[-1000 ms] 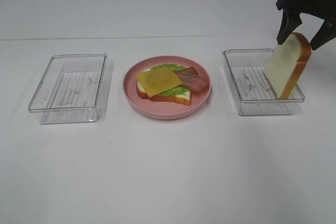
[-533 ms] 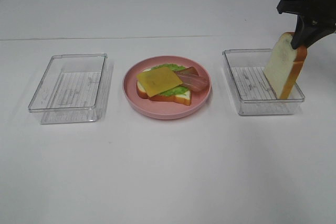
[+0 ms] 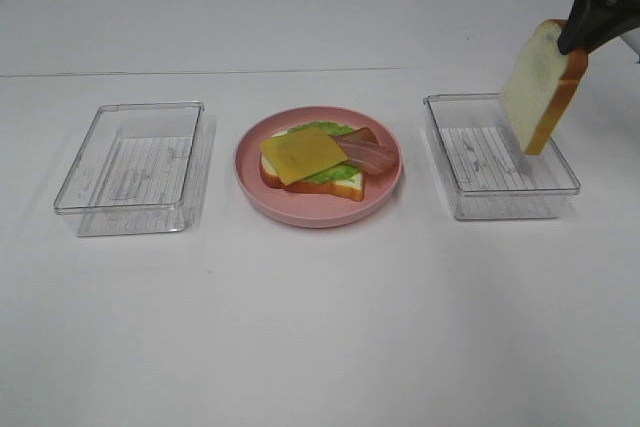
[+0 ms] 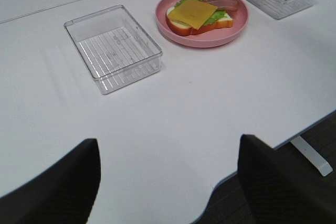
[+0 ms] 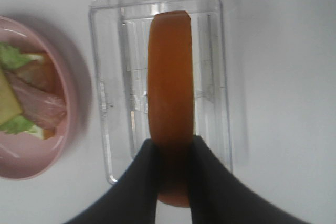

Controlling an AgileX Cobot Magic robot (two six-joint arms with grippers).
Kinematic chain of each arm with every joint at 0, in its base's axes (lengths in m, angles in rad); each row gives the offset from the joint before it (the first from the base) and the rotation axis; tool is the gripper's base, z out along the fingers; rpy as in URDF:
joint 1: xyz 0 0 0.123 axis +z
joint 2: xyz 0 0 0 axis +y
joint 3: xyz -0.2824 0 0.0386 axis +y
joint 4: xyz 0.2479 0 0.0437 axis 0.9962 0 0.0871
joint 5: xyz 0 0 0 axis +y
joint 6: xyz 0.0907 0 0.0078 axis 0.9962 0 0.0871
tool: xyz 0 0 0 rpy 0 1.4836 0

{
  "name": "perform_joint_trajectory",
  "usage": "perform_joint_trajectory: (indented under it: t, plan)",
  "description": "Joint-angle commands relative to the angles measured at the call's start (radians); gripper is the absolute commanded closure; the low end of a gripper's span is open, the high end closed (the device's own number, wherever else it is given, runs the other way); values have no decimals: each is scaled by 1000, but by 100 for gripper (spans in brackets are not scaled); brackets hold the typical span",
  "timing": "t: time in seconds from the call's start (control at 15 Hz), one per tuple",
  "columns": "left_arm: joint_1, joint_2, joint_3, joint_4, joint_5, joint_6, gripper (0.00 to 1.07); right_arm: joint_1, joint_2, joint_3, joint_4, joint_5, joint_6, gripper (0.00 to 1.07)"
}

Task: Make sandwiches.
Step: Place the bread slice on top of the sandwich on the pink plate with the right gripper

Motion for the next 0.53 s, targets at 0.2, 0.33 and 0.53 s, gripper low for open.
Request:
perform_joint_trajectory:
  t: [0.2, 0.33, 0.53]
  plan:
    - [-7, -20, 1, -3, -12, 2, 36, 1, -47, 9, 272, 48, -111, 107]
    - [-7, -20, 1, -3, -12, 2, 36, 5, -52, 12, 398, 62, -143, 107]
    - [-7, -20, 1, -3, -12, 2, 36, 40, -52, 41, 513, 40, -167, 107]
